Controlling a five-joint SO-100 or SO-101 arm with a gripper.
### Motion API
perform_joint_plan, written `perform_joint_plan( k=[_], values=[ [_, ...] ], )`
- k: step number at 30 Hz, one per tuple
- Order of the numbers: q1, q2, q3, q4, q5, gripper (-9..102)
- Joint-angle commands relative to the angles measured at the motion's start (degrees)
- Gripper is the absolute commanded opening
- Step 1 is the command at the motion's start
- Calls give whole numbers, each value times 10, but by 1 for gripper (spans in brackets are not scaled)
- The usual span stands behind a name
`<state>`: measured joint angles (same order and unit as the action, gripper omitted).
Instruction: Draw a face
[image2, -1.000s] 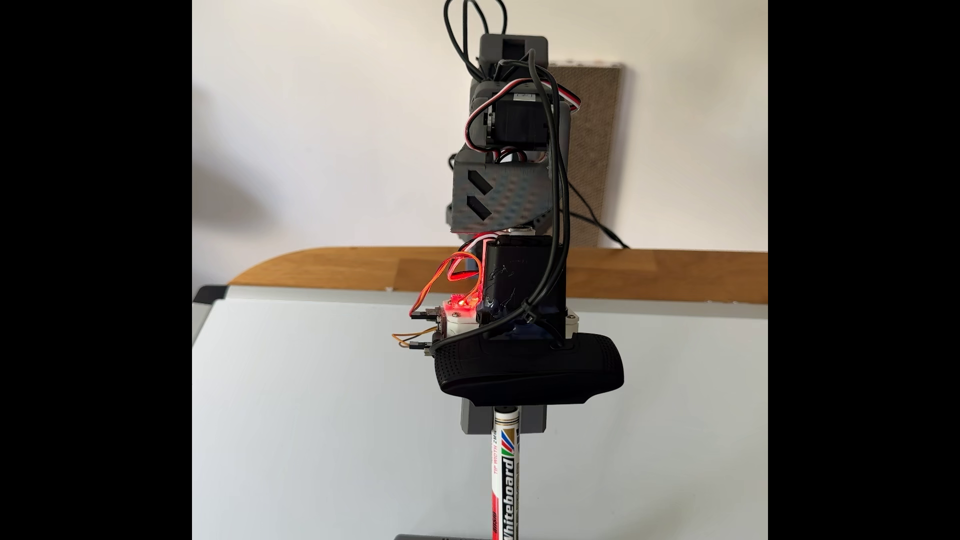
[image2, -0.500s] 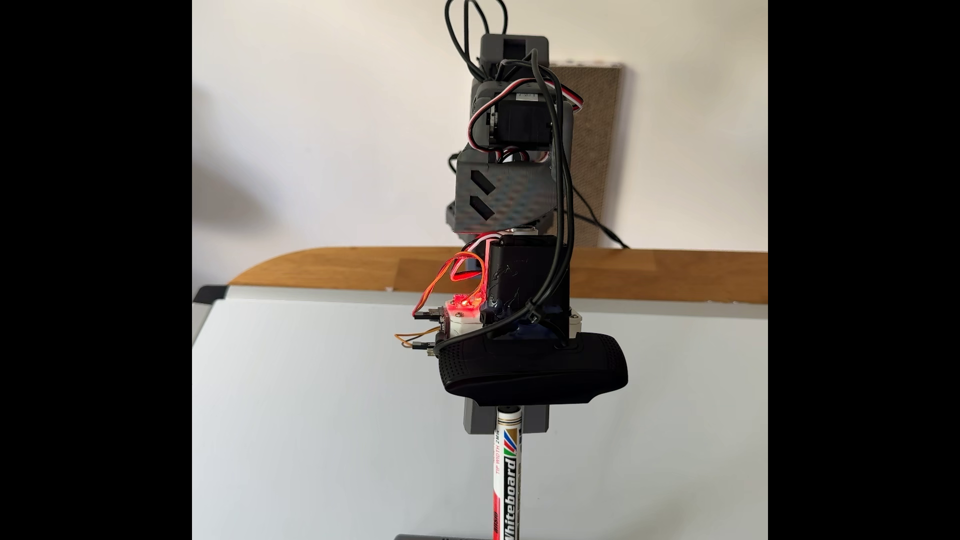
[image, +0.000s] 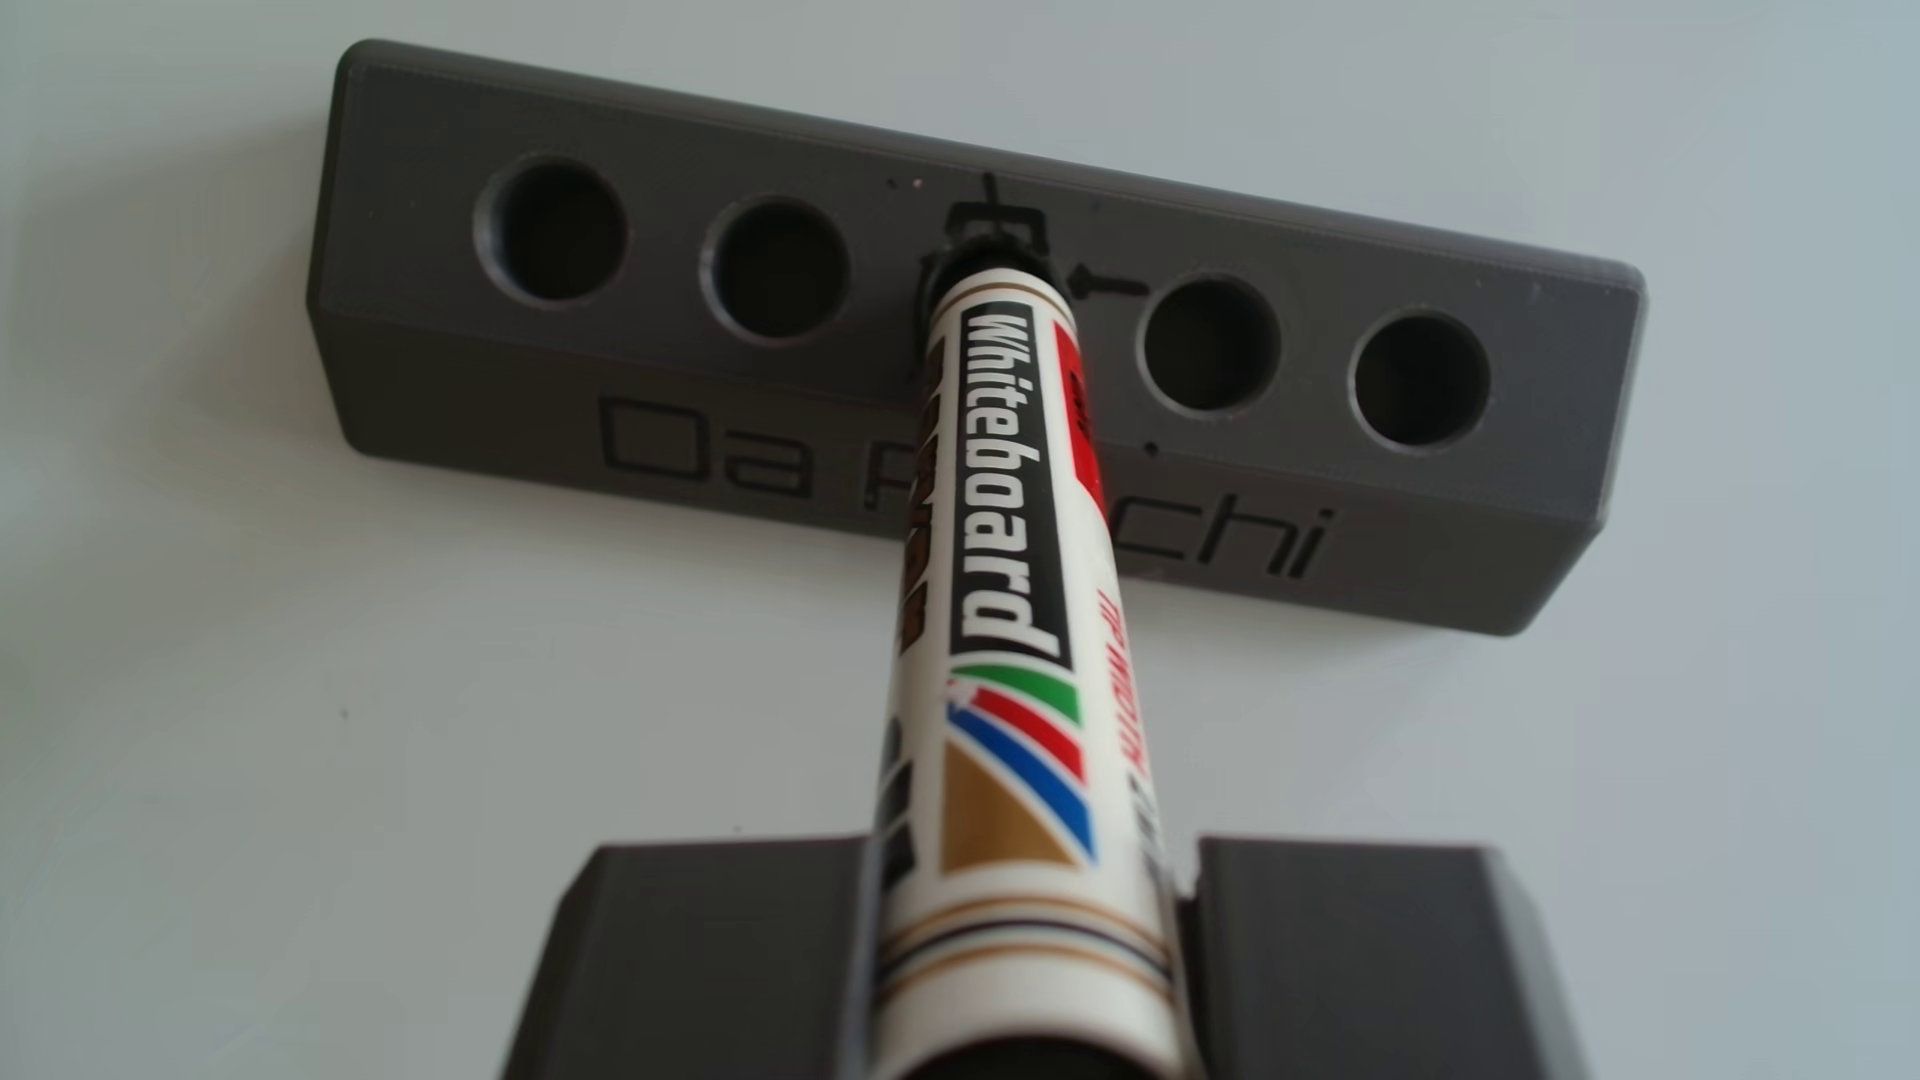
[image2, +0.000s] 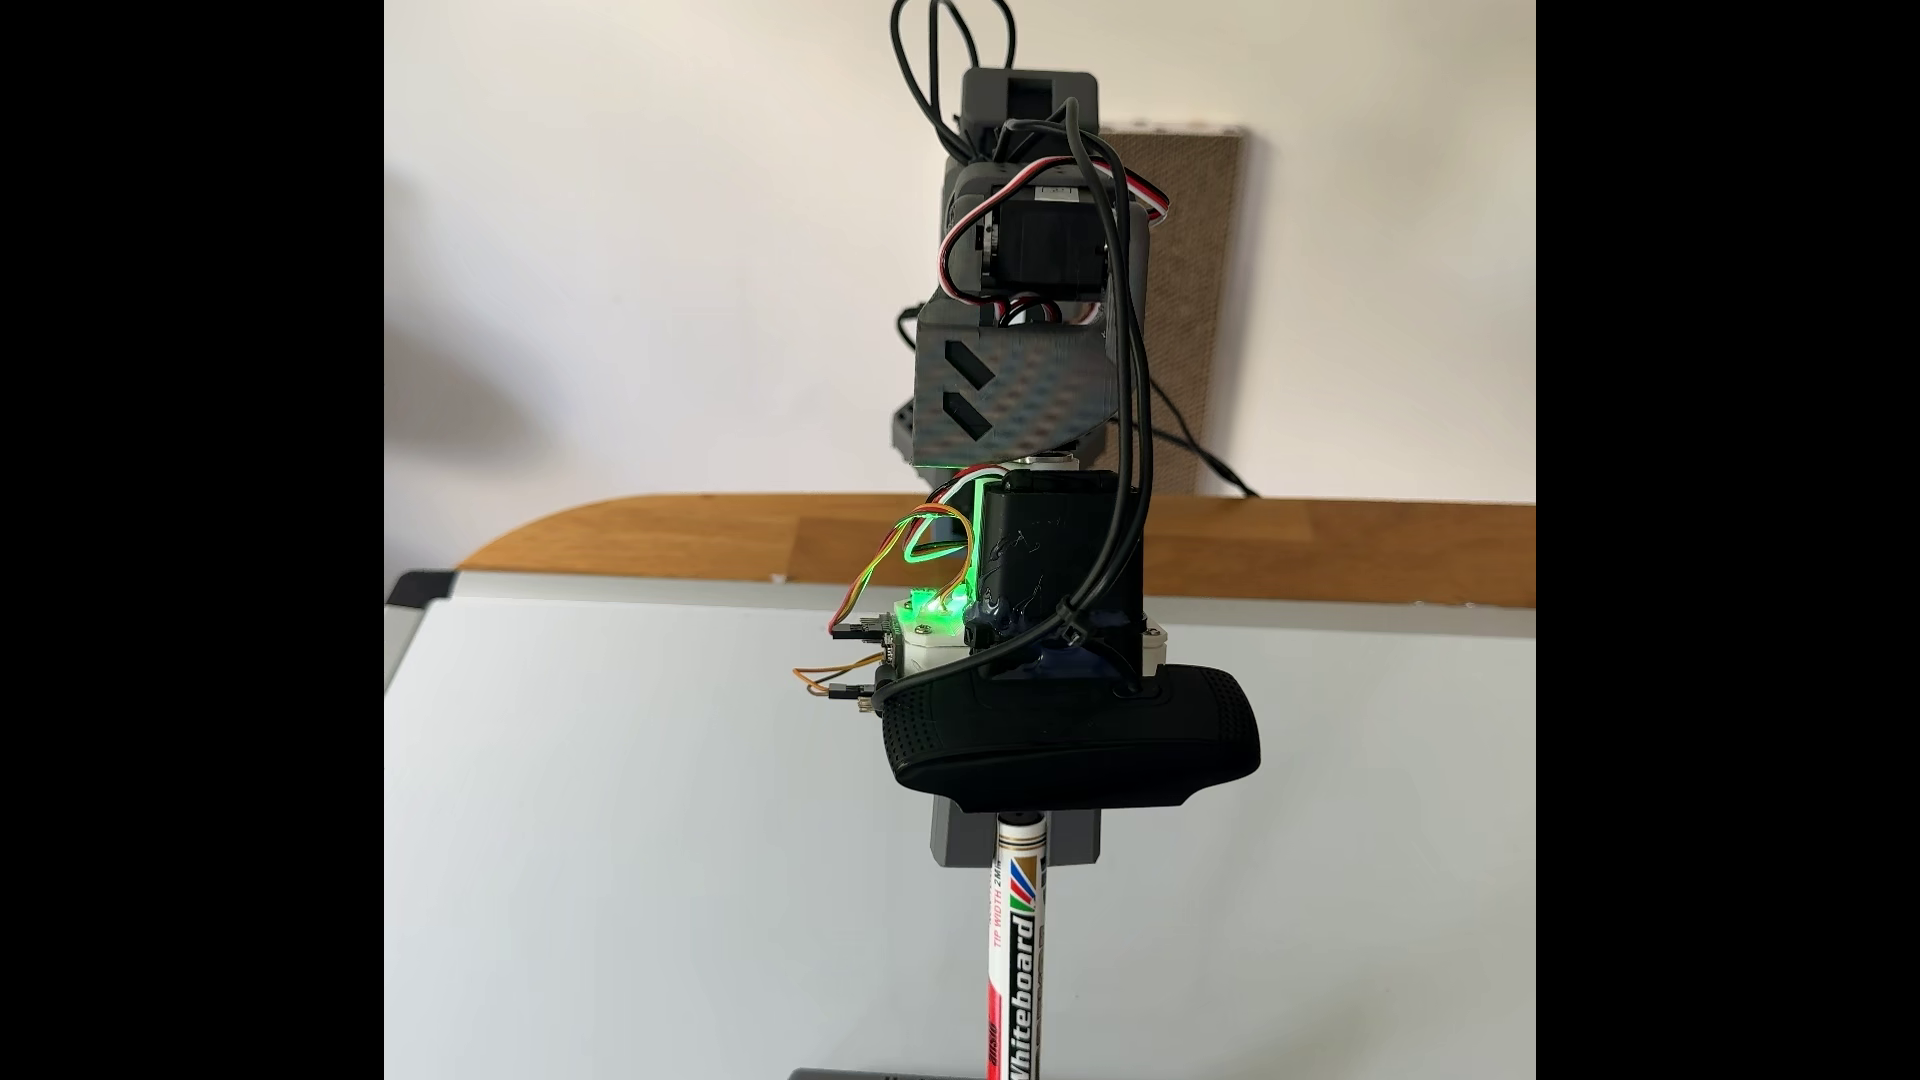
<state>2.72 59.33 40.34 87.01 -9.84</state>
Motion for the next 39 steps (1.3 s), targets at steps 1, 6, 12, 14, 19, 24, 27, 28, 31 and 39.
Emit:
perform_joint_plan(
  k=[1, 6, 12, 14, 19, 24, 27, 28, 31, 39],
  values=[
    [2, 40, -58, -3, 5, -1],
    [1, 80, -62, -2, 4, -1],
    [5, 127, -61, 17, 0, -1],
    [7, 139, -61, 24, -1, -1],
    [8, 187, -61, 35, 1, -1],
    [7, 232, -61, 76, 0, -1],
    [8, 273, -61, 121, 3, -1],
    [8, 288, -61, 139, 2, -1],
    [4, 330, -48, 176, -2, -1],
    [-50, 432, 116, 176, -4, -1]
  ],
)
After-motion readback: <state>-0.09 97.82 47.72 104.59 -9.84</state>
